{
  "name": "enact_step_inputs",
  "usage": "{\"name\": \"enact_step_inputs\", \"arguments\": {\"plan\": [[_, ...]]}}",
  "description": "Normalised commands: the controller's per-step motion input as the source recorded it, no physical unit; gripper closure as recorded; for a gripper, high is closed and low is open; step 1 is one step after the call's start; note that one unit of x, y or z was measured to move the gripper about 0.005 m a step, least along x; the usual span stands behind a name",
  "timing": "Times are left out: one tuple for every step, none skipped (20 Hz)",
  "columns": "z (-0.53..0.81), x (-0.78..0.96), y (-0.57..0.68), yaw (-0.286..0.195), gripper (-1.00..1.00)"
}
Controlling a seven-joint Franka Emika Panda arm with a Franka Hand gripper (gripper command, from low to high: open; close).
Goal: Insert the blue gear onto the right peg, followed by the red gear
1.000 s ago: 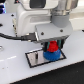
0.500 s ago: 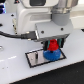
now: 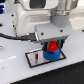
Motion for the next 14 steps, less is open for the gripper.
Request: {"name": "enact_step_inputs", "arguments": {"plan": [[0.50,0.40,0.00,0.000,1.00],[0.53,0.39,0.00,0.000,1.00],[0.49,0.40,0.00,0.000,1.00],[0.34,0.37,0.00,0.000,1.00],[0.22,0.37,0.00,0.000,1.00],[0.04,0.16,0.00,0.000,1.00],[-0.11,0.16,-0.04,0.000,1.00],[-0.10,0.18,-0.01,0.000,1.00],[-0.11,0.16,-0.01,0.000,1.00],[-0.10,0.15,-0.02,0.000,1.00],[-0.13,0.16,-0.02,0.000,1.00],[-0.16,0.17,-0.03,0.000,1.00],[-0.22,0.22,-0.05,0.000,1.00],[-0.25,0.21,-0.03,0.000,1.00]]}}
